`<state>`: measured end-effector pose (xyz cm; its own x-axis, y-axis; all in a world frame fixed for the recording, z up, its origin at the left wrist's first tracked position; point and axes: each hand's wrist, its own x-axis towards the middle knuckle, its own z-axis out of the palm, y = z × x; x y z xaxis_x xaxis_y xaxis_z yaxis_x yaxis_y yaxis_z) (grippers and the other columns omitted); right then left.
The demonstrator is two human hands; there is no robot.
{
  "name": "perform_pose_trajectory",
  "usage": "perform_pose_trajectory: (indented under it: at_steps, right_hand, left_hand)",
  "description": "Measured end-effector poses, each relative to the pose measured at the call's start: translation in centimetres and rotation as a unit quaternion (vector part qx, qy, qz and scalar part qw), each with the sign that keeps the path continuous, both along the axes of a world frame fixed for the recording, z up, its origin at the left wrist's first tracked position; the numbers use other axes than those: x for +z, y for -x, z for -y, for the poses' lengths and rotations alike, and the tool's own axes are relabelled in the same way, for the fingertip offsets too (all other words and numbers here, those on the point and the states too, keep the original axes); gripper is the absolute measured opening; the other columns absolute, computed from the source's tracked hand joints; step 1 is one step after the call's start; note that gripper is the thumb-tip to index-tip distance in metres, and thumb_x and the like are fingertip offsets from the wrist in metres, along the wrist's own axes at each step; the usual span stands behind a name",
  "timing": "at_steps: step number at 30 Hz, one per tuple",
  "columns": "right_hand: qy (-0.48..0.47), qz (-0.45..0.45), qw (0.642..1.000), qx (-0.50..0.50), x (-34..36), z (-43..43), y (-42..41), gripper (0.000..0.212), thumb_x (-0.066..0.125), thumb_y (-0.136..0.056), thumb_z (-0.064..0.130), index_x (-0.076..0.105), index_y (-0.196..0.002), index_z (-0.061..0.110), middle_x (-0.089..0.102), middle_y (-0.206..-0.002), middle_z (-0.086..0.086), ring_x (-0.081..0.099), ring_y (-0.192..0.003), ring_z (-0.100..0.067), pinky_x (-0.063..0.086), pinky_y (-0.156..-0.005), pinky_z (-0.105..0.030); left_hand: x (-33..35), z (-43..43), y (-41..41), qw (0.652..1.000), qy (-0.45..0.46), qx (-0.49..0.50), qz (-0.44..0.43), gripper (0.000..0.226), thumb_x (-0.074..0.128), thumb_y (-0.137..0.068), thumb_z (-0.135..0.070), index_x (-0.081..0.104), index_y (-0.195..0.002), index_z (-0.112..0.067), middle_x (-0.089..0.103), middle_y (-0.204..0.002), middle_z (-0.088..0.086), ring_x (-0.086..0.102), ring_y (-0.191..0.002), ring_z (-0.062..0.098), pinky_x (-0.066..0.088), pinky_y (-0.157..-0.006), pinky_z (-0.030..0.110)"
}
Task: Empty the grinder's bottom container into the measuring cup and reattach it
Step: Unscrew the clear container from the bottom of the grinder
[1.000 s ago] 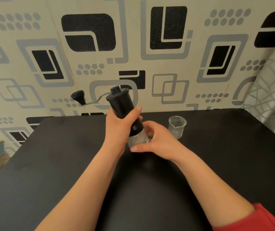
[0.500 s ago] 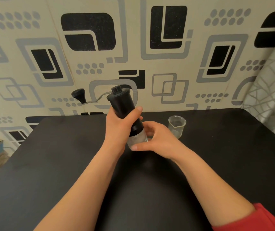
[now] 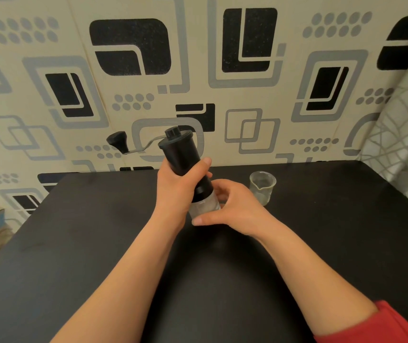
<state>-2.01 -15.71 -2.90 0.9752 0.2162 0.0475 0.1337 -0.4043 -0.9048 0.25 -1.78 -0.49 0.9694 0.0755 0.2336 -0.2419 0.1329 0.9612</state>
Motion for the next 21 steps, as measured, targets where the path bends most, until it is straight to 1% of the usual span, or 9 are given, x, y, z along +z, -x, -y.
perform_pose_trajectory:
  at_steps: [3, 6, 7, 9, 11, 13, 16, 19, 21]
  right_hand:
    - [-0.009, -0.014, 1.000, 0.009, 0.06, 0.04, 0.06, 0.054, 0.093, -0.059, 0.034, 0.063, -0.103, 0.041, 0.074, -0.100, 0.021, 0.067, -0.094, 0.006, 0.049, -0.076, -0.012]
    - [-0.028, -0.058, 0.997, 0.042, 0.22, 0.14, 0.04, 0.060, 0.091, -0.064, 0.028, 0.065, -0.118, 0.029, 0.075, -0.113, 0.009, 0.069, -0.107, -0.009, 0.052, -0.098, -0.034]
    - [-0.031, -0.066, 0.996, 0.047, 0.27, 0.13, 0.05, 0.060, 0.089, -0.066, 0.026, 0.064, -0.121, 0.025, 0.074, -0.116, 0.004, 0.068, -0.111, -0.015, 0.051, -0.102, -0.041]
    - [-0.036, -0.068, 0.996, 0.045, 0.24, 0.22, 0.02, 0.054, 0.086, -0.071, 0.021, 0.065, -0.120, 0.021, 0.074, -0.117, 0.001, 0.068, -0.112, -0.018, 0.049, -0.105, -0.047]
    - [-0.038, -0.064, 0.996, 0.038, 0.22, 0.28, 0.03, 0.049, 0.085, -0.072, 0.018, 0.067, -0.118, 0.022, 0.075, -0.114, 0.002, 0.069, -0.109, -0.017, 0.050, -0.105, -0.046]
    - [-0.032, -0.054, 0.998, 0.028, 0.25, 0.25, 0.10, 0.050, 0.088, -0.069, 0.022, 0.068, -0.115, 0.024, 0.076, -0.110, 0.005, 0.070, -0.106, -0.013, 0.051, -0.102, -0.044]
    - [-0.017, -0.041, 0.999, 0.015, 0.15, 0.04, 0.16, 0.052, 0.091, -0.063, 0.031, 0.066, -0.108, 0.033, 0.075, -0.105, 0.011, 0.069, -0.099, -0.005, 0.054, -0.093, -0.032]
    - [-0.016, -0.042, 0.999, 0.012, -0.02, -0.23, 0.19, 0.054, 0.092, -0.062, 0.033, 0.063, -0.107, 0.038, 0.073, -0.105, 0.014, 0.068, -0.097, -0.002, 0.051, -0.081, -0.019]
    - [-0.017, -0.049, 0.999, 0.015, 0.12, -0.27, 0.20, 0.058, 0.092, -0.063, 0.033, 0.061, -0.112, 0.038, 0.072, -0.108, 0.014, 0.067, -0.100, -0.002, 0.051, -0.083, -0.020]
  left_hand:
    - [-0.02, -0.01, 0.03, 1.000, 0.000, -0.002, 0.000, 0.032, 0.077, -0.079, -0.026, 0.058, -0.103, -0.017, 0.072, -0.077, 0.002, 0.074, -0.077, 0.020, 0.060, -0.073, 0.034]
    - [-0.01, -0.03, 0.05, 1.000, -0.002, 0.000, 0.005, 0.028, 0.077, -0.080, -0.024, 0.058, -0.099, -0.019, 0.072, -0.075, 0.003, 0.073, -0.075, 0.019, 0.059, -0.069, 0.029]
    - [0.03, -0.04, 0.05, 1.000, -0.003, 0.002, 0.005, 0.027, 0.077, -0.080, -0.023, 0.058, -0.098, -0.019, 0.072, -0.075, 0.004, 0.073, -0.075, 0.018, 0.058, -0.067, 0.026]
    - [0.06, -0.06, 0.02, 1.000, -0.003, 0.003, 0.005, 0.027, 0.077, -0.081, -0.022, 0.058, -0.099, -0.018, 0.072, -0.077, 0.006, 0.073, -0.075, 0.018, 0.057, -0.066, 0.025]
    - [0.07, -0.06, -0.02, 1.000, 0.000, 0.000, 0.005, 0.030, 0.077, -0.080, -0.023, 0.058, -0.102, -0.015, 0.071, -0.079, 0.007, 0.073, -0.075, 0.019, 0.057, -0.067, 0.027]
    - [0.07, -0.05, 0.02, 1.000, 0.004, -0.004, 0.003, 0.036, 0.077, -0.079, -0.026, 0.058, -0.106, -0.012, 0.071, -0.081, 0.008, 0.073, -0.076, 0.019, 0.058, -0.068, 0.029]
    - [0.07, -0.02, 0.07, 1.000, 0.012, -0.007, 0.002, 0.037, 0.077, -0.078, -0.026, 0.058, -0.106, -0.011, 0.071, -0.080, 0.006, 0.073, -0.077, 0.020, 0.058, -0.068, 0.028]
    - [0.09, -0.03, 0.08, 1.000, 0.015, -0.008, 0.007, 0.032, 0.077, -0.079, -0.024, 0.058, -0.103, -0.013, 0.072, -0.077, 0.002, 0.073, -0.076, 0.020, 0.058, -0.067, 0.027]
    - [0.11, -0.06, 0.06, 1.000, 0.016, -0.007, 0.009, 0.032, 0.077, -0.079, -0.023, 0.058, -0.102, -0.013, 0.071, -0.077, 0.003, 0.073, -0.076, 0.020, 0.057, -0.066, 0.027]
